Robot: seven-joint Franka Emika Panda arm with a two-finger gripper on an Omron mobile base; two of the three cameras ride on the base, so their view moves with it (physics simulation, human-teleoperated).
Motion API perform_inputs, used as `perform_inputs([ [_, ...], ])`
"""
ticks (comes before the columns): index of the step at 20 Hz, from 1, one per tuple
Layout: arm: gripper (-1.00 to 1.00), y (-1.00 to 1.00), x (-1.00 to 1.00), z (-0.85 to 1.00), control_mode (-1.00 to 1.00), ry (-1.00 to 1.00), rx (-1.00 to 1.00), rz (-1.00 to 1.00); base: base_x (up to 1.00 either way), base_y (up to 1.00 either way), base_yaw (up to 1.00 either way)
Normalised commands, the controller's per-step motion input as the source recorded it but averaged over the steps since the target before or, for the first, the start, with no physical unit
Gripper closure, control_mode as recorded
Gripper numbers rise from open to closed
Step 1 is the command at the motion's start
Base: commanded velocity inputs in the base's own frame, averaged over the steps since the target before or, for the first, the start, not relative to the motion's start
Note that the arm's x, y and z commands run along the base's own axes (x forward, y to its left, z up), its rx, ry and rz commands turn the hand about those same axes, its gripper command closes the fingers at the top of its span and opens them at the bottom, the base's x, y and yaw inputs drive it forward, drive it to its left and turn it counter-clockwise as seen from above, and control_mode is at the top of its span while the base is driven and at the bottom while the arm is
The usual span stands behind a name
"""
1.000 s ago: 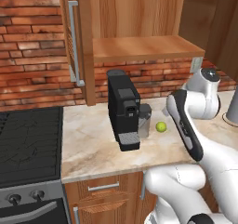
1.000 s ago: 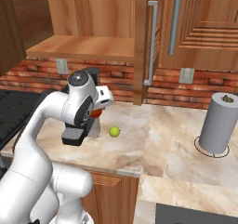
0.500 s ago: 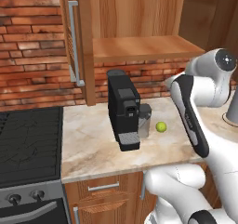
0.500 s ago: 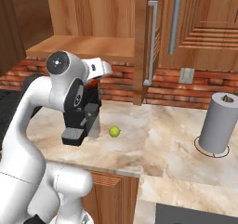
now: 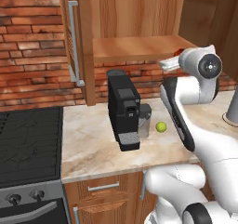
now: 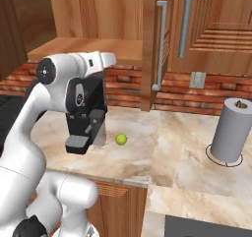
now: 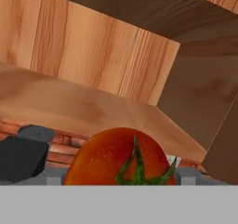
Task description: Pick the pear, tomato from the counter and place them in the cabinet. Then close the cabinet.
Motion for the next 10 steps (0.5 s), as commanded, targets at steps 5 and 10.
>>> perform_inputs([
  [5, 1.00, -0.06, 0.77, 0.35, -1.00, 0.11, 0.12, -0.06, 0.00, 0.00, 0.00],
  [10, 1.00, -0.28, 0.77, 0.21, -1.00, 0.13, 0.13, 0.00, 0.00, 0.00, 0.00],
])
